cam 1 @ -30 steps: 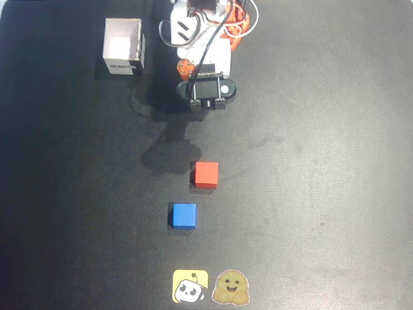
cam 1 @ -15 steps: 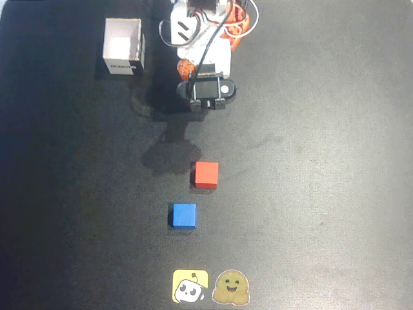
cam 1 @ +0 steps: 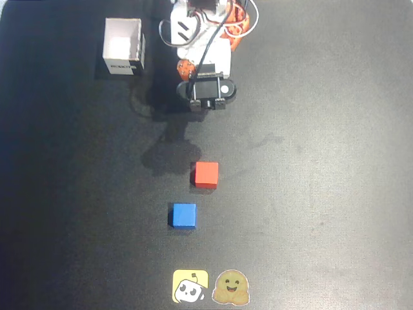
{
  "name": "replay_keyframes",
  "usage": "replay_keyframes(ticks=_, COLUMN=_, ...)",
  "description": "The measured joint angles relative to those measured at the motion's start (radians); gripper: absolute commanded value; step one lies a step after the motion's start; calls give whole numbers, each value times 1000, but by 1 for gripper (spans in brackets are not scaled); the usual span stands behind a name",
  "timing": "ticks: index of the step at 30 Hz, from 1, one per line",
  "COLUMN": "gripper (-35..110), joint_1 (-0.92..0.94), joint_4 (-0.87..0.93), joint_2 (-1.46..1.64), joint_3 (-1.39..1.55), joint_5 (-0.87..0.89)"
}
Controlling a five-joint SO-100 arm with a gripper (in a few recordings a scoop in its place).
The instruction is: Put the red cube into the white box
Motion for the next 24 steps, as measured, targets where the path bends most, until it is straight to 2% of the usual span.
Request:
replay_keyframes(ticks=17, gripper=0, joint_1=-5, joint_4=-2, joint_2=0, joint_3=0, joint_5=0)
replay_keyframes(ticks=24, gripper=0, joint_1=-3, joint_4=-54, joint_2=0, joint_3=0, joint_5=0)
